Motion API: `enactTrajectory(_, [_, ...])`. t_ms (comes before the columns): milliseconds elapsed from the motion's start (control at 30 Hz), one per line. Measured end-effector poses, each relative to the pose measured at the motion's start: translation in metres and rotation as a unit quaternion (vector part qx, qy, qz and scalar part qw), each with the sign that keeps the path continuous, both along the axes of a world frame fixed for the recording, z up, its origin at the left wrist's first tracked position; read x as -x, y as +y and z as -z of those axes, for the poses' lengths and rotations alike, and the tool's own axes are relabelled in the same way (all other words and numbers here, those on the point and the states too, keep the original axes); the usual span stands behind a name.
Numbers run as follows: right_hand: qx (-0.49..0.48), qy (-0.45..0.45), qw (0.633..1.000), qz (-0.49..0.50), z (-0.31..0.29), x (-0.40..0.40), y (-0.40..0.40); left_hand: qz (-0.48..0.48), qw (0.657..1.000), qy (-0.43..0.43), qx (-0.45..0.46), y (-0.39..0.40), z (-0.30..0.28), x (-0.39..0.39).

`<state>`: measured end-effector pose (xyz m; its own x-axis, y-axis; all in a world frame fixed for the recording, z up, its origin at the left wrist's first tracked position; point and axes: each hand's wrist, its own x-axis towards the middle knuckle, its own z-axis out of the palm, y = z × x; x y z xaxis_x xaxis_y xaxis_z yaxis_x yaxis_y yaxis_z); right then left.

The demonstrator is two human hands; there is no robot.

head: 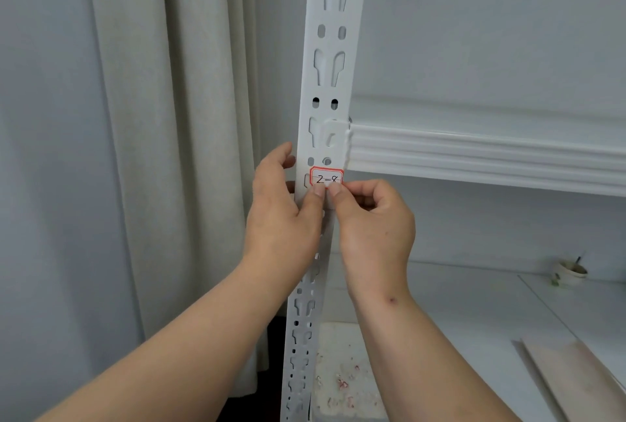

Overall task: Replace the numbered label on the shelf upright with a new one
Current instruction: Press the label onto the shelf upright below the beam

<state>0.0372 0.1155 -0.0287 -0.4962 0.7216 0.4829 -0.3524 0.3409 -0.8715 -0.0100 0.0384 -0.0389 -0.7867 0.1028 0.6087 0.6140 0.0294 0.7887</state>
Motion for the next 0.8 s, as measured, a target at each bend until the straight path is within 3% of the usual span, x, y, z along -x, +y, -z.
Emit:
enactTrajectory(167, [0.001, 0.01, 1.0, -0.022, 0.001, -0.003, 0.002, -0.025, 1.0, 0.018, -0.002, 0.003, 0.007, 0.0])
enactTrajectory(233, [-0.007, 0.014, 1.0, -0.022, 0.001, -0.003, 0.004, -0.067, 0.993, 0.096, 0.005, 0.0, 0.009, -0.001])
enactTrajectory(333, [-0.016, 0.015, 0.999, -0.024, -0.004, -0.002, 0.004, -0.14, 0.958, 0.247, 0.048, -0.006, 0.011, 0.002])
enactTrajectory(433, [-0.019, 0.011, 0.999, -0.029, -0.007, -0.003, 0.005, -0.177, 0.922, 0.327, 0.106, -0.007, 0.013, 0.003])
enactTrajectory(800, [-0.087, -0.02, 0.995, 0.046, -0.013, -0.002, 0.006, -0.201, 0.888, 0.369, 0.185, -0.015, 0.012, 0.012])
